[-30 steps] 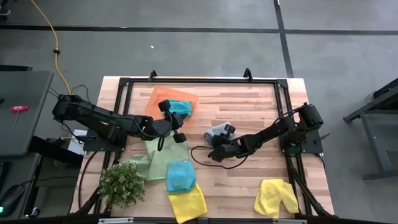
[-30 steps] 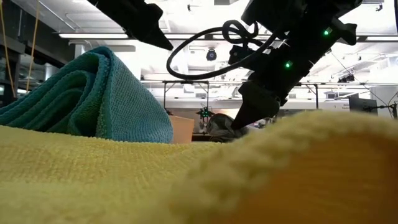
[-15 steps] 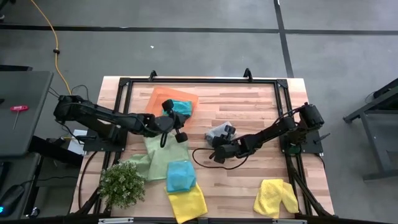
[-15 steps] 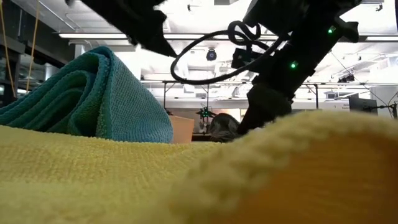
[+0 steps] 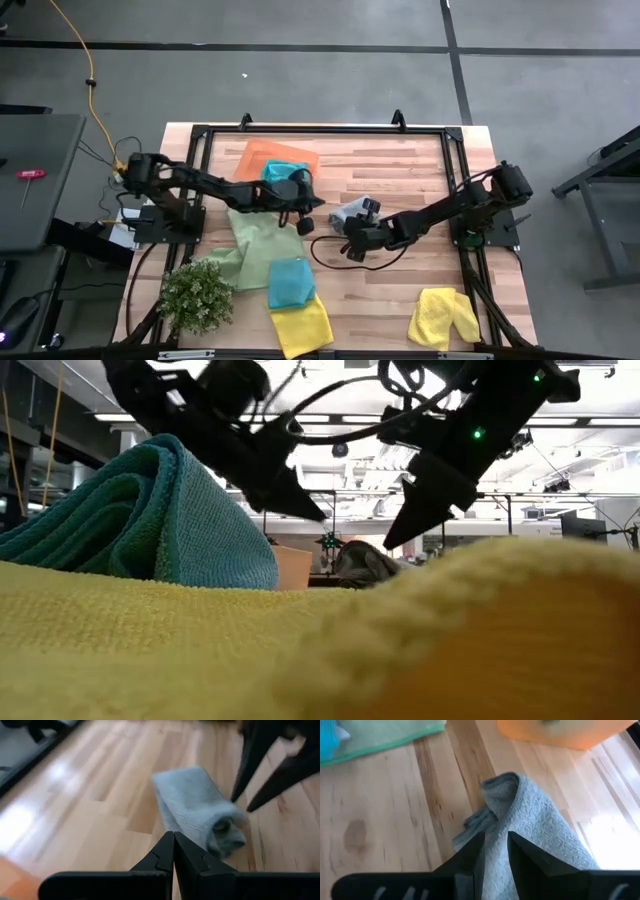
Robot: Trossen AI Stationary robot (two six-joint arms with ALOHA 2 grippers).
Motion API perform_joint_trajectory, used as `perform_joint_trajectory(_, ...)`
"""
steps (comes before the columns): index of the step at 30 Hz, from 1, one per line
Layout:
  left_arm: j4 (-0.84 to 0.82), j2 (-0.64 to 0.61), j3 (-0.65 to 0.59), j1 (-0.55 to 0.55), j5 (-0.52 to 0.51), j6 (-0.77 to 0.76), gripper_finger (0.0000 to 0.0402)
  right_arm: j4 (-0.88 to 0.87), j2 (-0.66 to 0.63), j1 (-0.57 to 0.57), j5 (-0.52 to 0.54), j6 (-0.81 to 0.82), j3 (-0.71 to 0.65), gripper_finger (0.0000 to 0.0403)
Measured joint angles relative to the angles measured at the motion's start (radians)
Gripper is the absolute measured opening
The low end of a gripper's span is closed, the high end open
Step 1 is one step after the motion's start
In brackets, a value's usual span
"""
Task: Fold microfiber towels
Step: Put the gray microfiber cloth into the orange bin
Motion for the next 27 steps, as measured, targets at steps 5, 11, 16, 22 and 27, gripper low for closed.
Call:
perform_joint_trajectory(5,0.0,0.104,0.065,0.002,-0.026,0.018,0.0,0.008,-0.021,-0.002,0.007,-0.036,0.0,0.0073)
perform_joint_trajectory(11,0.003,0.152,0.092,-0.003,-0.033,0.026,0.0,0.028,-0.027,-0.014,0.004,-0.041,0.0,0.0073)
perform_joint_trajectory(16,0.003,0.17,0.09,-0.01,-0.055,0.114,0.0,0.007,-0.036,-0.013,0.131,-0.071,0.0,0.0073)
perform_joint_trajectory(22,-0.132,-0.018,0.092,-0.011,-0.157,0.174,0.0,-0.248,-0.118,-0.028,0.18,0.074,-0.001,0.0074)
perform_joint_trajectory(27,-0.187,-0.191,0.086,-0.02,-0.168,0.142,0.0,-0.602,-0.193,-0.047,0.227,0.349,-0.011,0.0091)
